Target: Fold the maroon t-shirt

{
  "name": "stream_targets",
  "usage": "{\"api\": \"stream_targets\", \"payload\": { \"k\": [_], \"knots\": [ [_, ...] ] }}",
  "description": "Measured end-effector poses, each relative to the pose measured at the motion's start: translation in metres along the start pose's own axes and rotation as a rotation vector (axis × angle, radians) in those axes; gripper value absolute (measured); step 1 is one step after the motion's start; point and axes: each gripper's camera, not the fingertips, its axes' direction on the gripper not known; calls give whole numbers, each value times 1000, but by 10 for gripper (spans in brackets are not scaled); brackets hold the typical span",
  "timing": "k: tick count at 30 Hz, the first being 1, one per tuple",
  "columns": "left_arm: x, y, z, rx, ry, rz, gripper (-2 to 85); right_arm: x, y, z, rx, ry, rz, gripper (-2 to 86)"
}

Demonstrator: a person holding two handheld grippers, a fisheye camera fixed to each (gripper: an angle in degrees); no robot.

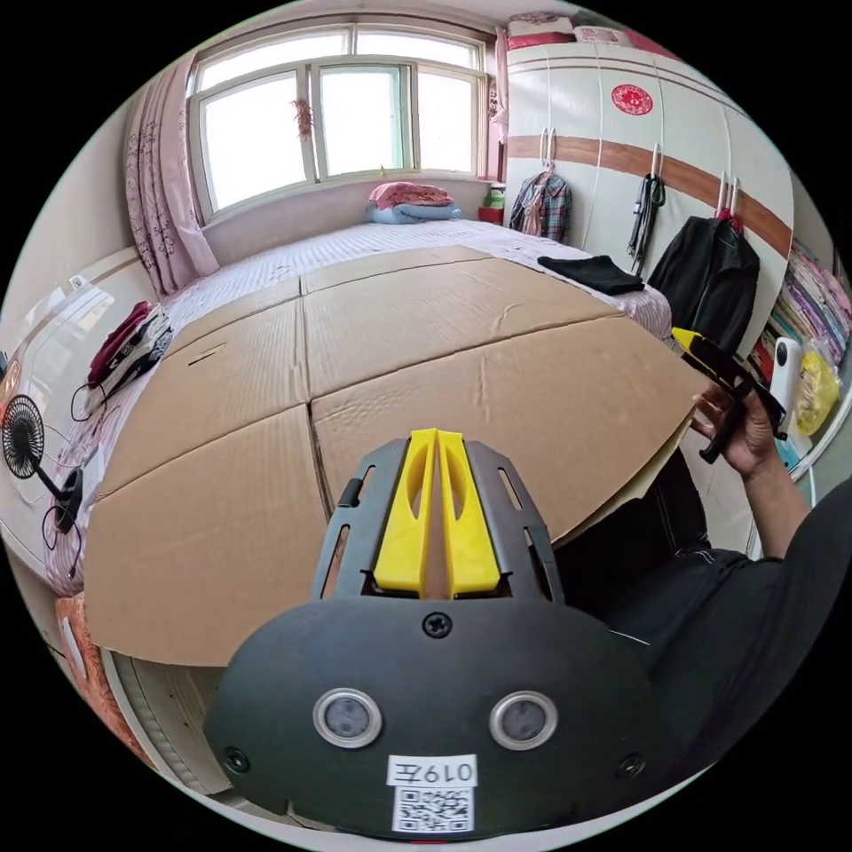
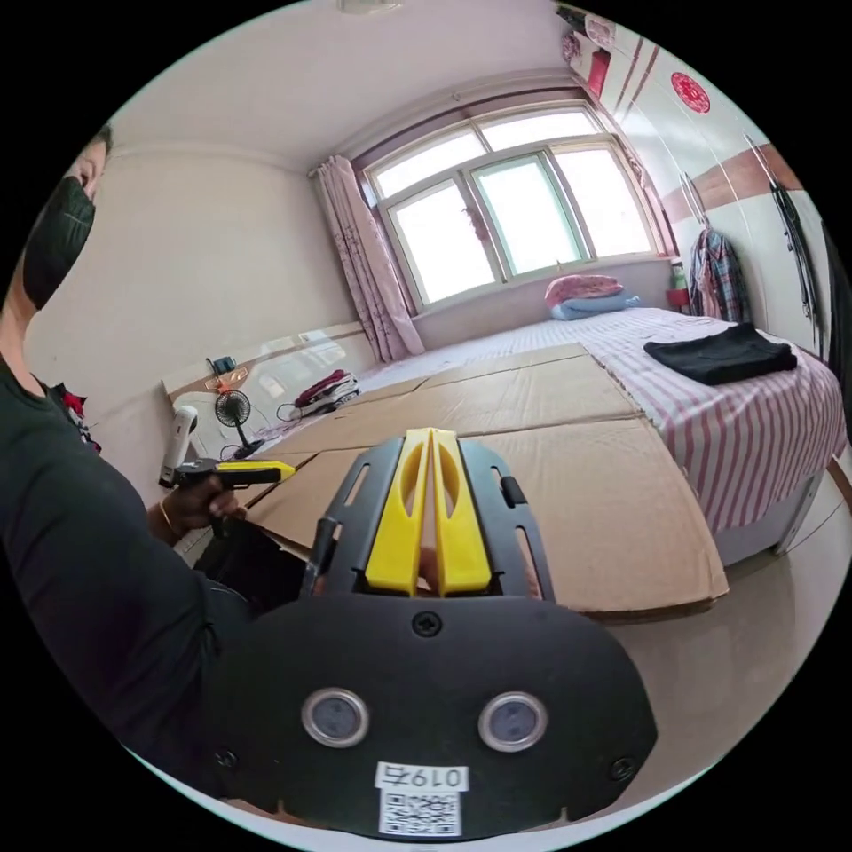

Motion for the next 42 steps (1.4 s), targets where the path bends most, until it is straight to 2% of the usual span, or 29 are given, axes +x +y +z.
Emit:
{"api": "stream_targets", "payload": {
  "k": [4, 7, 12, 15, 18, 20, 22, 25, 31, 33, 37, 42],
  "knots": [
    [51, 2, 2, 39, -70, 72, 8, 50, 11, -1, 76, -142, 95, -7],
    [89, -3, 9, 55, -63, 151, 8, 74, 10, 8, -62, 53, 88, -7],
    [148, -21, 33, 106, -94, 293, 7, 127, 4, 0, -163, 154, 160, -8],
    [170, -29, 52, 104, -64, 310, 6, 146, -1, -9, -134, 5, 95, -8],
    [184, -34, 67, 112, -5, 266, 6, 151, -10, -21, 20, -136, -38, -7],
    [196, -35, 76, 120, -23, 274, 6, 156, -10, -5, -33, -154, -67, -7],
    [210, -35, 83, 140, -65, 301, 6, 154, -13, 2, -106, -85, -105, -8],
    [228, -33, 96, 172, -78, 323, 6, 167, -24, 16, -241, 114, -43, -8],
    [255, -41, 122, 138, -60, 323, 7, 194, -47, -5, -287, 238, -63, -9],
    [266, -42, 131, 133, -50, 340, 7, 211, -53, -24, -286, 213, -59, -9],
    [280, -49, 152, 92, 25, 317, 6, 240, -52, -38, -346, 11, 14, -8],
    [303, -65, 180, 114, -16, 304, 6, 248, -71, -59, -229, -140, -10, -7]
  ]
}}
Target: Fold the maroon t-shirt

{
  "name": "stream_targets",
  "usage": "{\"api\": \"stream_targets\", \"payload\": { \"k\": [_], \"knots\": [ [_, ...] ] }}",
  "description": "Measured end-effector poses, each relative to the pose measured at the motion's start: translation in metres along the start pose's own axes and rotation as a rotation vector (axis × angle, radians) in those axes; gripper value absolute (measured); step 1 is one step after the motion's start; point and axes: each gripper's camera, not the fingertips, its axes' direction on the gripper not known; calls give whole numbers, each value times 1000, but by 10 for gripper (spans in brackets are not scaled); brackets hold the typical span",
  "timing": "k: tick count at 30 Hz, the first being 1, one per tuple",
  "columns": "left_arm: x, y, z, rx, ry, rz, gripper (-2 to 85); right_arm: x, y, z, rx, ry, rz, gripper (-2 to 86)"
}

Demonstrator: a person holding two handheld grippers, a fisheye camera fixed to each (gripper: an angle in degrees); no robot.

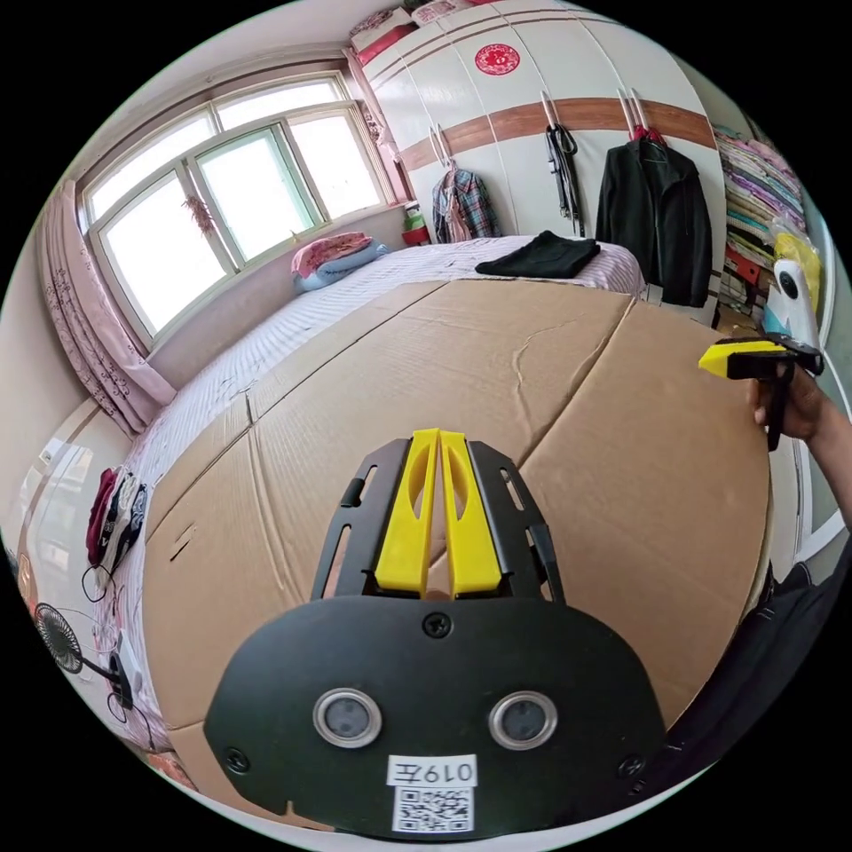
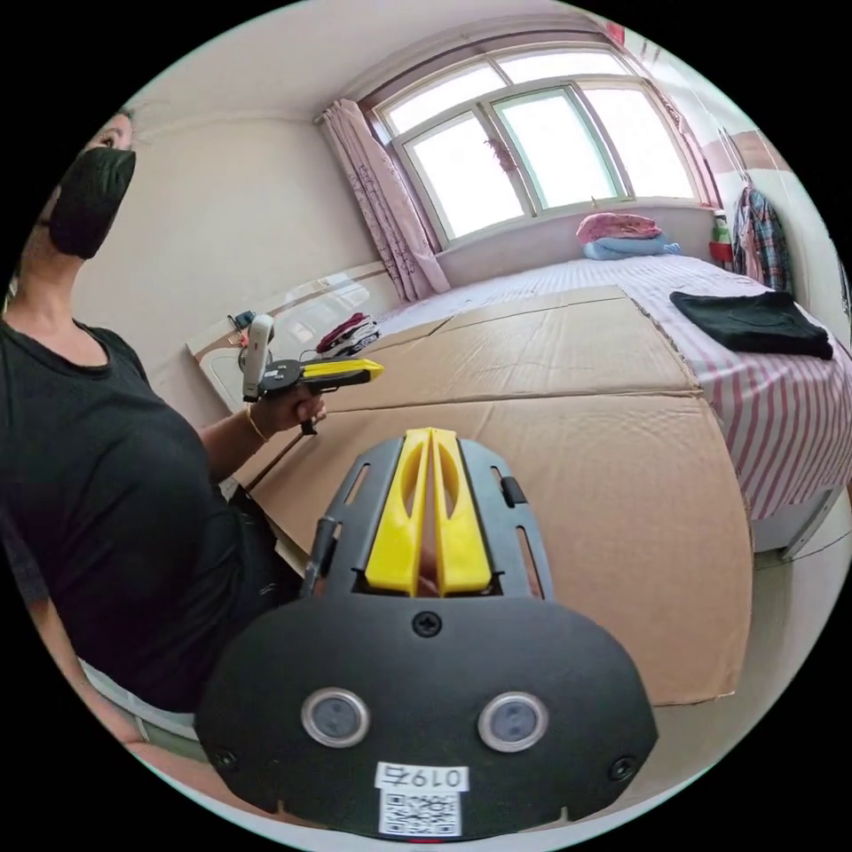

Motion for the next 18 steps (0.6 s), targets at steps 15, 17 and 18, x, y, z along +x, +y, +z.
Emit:
{"api": "stream_targets", "payload": {
  "k": [15, 17, 18],
  "knots": [
    [-5, -53, 60, -44, 104, -9, 8, 59, -174, -1, -47, 904, -320, 56],
    [-5, -59, 60, -27, 69, -3, 8, 92, -192, 52, -234, 992, -400, 91],
    [-6, -62, 60, -20, 53, -1, 8, 96, -193, 64, -264, 996, -426, 96]
  ]
}}
